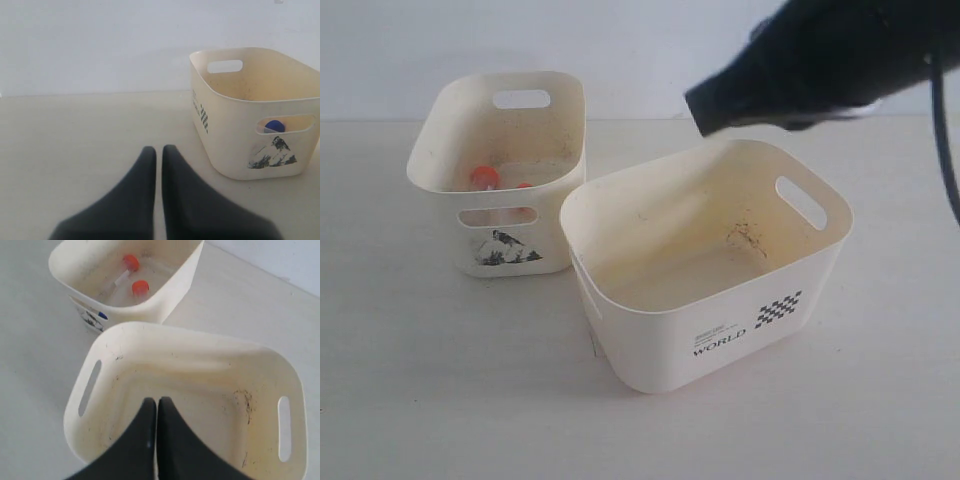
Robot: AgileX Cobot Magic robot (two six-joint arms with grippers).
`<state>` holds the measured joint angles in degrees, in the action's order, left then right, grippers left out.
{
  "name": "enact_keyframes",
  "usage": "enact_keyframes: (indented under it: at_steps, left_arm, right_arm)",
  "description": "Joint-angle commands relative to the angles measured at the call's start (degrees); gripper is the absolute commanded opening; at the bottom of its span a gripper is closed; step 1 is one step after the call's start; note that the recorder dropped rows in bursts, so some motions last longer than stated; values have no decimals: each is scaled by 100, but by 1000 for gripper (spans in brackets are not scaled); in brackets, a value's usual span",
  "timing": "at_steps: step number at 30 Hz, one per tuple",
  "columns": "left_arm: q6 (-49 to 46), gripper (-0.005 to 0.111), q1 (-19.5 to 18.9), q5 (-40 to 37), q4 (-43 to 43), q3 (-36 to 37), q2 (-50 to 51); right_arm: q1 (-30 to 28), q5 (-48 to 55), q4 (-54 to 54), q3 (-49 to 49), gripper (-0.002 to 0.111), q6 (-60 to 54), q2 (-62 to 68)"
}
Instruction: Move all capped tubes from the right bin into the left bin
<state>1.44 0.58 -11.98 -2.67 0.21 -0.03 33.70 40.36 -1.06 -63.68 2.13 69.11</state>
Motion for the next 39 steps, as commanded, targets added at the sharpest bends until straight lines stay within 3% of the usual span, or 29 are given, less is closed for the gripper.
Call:
enact_keyframes:
  at_steps: [1,10,18,25,39]
  left_arm:
    - [54,4,-2,3,-13,-21,3]
    - [54,4,-2,3,-13,-21,3]
    - [54,4,-2,3,-13,-21,3]
    - [54,4,-2,3,-13,-21,3]
    - [54,4,-2,3,-13,-21,3]
  right_arm:
    - [4,37,-74,478,0,55,-512]
    - [4,13,-119,505,0,-21,-715]
    - [-48,-228,-836,563,0,-116,-1256]
    - [-1287,-2624,-668,2205,0,-78,-2541]
    - [-3073,-3304,-668,5507,0,81,-6072]
